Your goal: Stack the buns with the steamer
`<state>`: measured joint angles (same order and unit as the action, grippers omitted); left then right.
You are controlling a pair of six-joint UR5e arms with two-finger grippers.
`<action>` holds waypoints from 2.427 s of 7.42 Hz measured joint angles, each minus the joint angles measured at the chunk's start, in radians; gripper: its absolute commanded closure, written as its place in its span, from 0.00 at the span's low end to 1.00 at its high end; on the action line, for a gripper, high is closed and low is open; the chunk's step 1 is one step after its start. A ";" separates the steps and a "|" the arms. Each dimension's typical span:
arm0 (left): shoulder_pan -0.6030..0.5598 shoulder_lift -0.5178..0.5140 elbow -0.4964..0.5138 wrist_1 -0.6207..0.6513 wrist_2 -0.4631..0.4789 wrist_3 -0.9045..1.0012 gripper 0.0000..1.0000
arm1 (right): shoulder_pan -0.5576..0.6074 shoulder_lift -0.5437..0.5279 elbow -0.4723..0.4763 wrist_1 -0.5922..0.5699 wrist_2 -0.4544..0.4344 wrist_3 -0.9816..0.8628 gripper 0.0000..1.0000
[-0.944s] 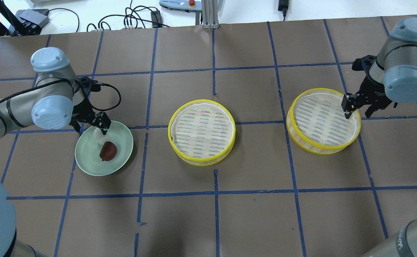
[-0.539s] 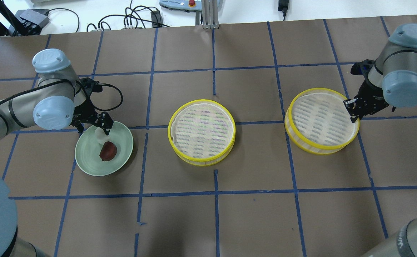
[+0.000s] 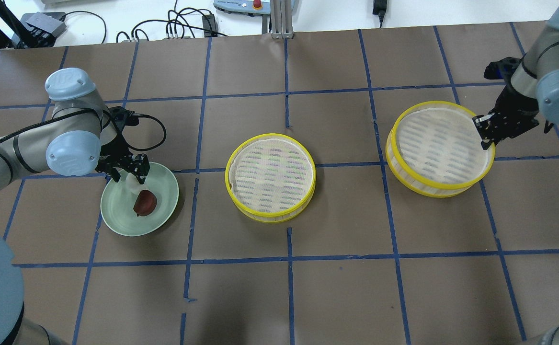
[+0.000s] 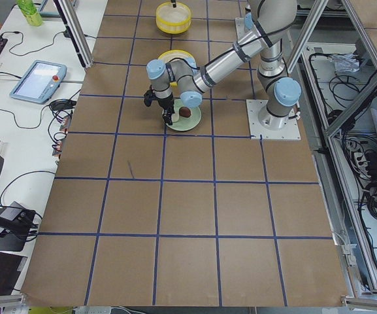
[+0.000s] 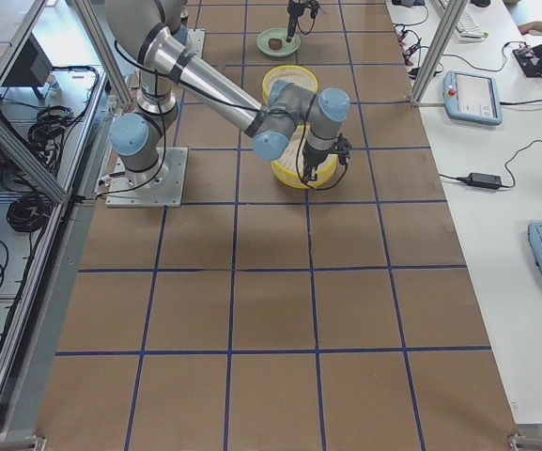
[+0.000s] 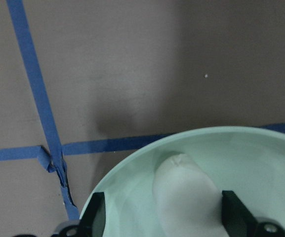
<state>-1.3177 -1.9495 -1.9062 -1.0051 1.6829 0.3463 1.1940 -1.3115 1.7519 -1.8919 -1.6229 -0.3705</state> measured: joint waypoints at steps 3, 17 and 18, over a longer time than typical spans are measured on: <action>-0.001 0.004 0.007 0.004 0.000 -0.022 1.00 | 0.007 -0.036 -0.027 0.073 0.001 0.001 0.94; -0.474 0.003 0.133 0.049 -0.344 -0.780 0.00 | 0.257 -0.065 -0.034 0.091 0.103 0.324 0.93; -0.468 0.015 0.143 0.050 -0.308 -0.747 0.00 | 0.289 -0.066 -0.035 0.087 0.101 0.359 0.93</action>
<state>-1.7860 -1.9343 -1.7636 -0.9551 1.3752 -0.4008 1.4827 -1.3776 1.7172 -1.8051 -1.5217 -0.0115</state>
